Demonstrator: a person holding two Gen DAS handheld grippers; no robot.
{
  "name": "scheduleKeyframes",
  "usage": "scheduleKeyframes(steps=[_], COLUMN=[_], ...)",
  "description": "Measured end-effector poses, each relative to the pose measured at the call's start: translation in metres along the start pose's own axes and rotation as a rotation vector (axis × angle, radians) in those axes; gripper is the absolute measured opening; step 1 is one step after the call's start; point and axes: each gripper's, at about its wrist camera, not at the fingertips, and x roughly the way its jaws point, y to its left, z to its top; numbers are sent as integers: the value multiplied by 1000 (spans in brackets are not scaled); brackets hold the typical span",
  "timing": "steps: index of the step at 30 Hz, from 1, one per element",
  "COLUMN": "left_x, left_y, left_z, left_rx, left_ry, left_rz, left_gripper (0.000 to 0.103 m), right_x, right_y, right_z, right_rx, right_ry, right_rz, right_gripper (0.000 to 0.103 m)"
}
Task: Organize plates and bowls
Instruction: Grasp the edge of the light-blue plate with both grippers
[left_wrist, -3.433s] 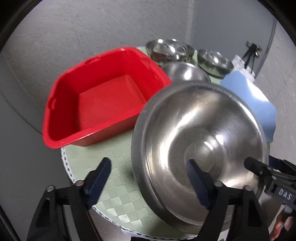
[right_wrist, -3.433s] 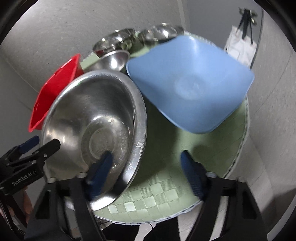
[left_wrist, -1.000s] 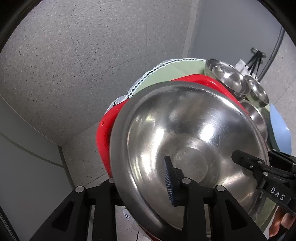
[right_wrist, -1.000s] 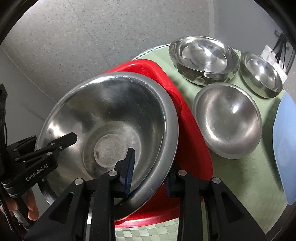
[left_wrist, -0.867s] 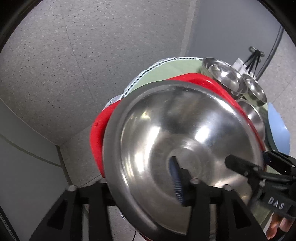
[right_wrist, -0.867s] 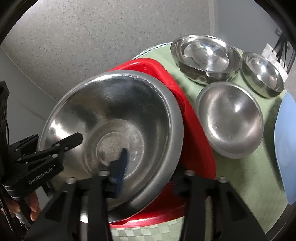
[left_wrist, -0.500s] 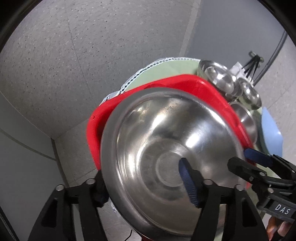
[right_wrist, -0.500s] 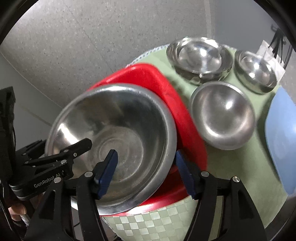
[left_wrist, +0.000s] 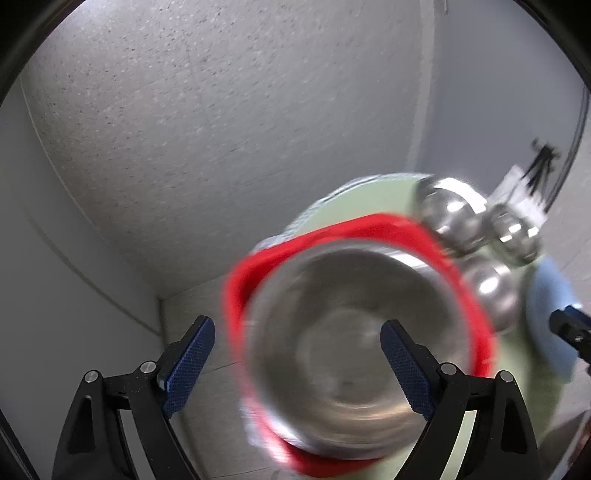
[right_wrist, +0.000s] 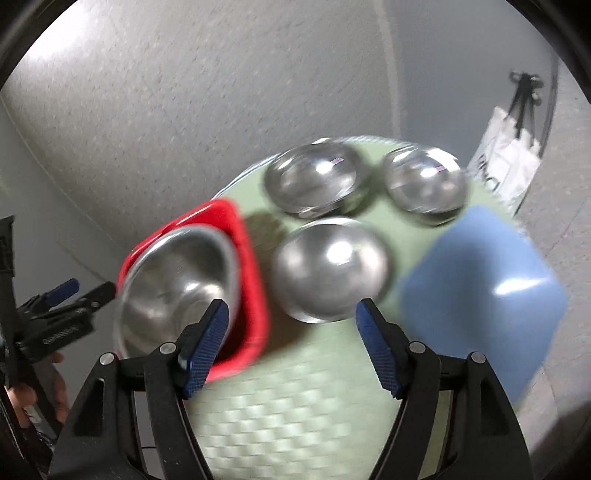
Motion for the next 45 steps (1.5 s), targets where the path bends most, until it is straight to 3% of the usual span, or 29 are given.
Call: scheduleKeyframes(steps=[8, 13, 19, 25, 27, 28, 30, 32, 33, 39, 45], left_x=[-19, 0, 47, 87, 98, 102, 110, 113, 113, 112, 81], left_y=[-150, -213, -275, -307, -312, -312, -314, -319, -321, -318, -307], left_z=[-13, -24, -38, -49, -52, -53, -55, -54, -53, -51, -48], left_rx=[23, 27, 5, -19, -18, -22, -28, -29, -24, -4, 15], left_ry=[6, 91, 201, 289, 311, 316, 331, 330, 328, 294, 251], left_rz=[-199, -235, -220, -165, -156, -158, -165, -208, -220, -226, -265], left_gripper=[89, 89, 89, 79, 72, 63, 54, 38, 33, 29, 25], right_x=[-35, -24, 12, 37, 41, 43, 47, 48, 48, 35, 1], right_y=[-131, -200, -248, -257, -257, -255, -252, -251, -251, -253, -242], right_z=[15, 16, 10, 1, -1, -2, -3, -5, -6, -9, -10], right_rx=[26, 32, 30, 7, -5, -11, -23, -29, -28, -7, -14], right_ry=[-22, 27, 119, 180, 195, 200, 210, 218, 216, 201, 139], right_rz=[-82, -132, -68, 5, 36, 47, 66, 86, 92, 118, 108], right_gripper=[77, 77, 77, 73, 63, 60, 39, 25, 23, 16, 15])
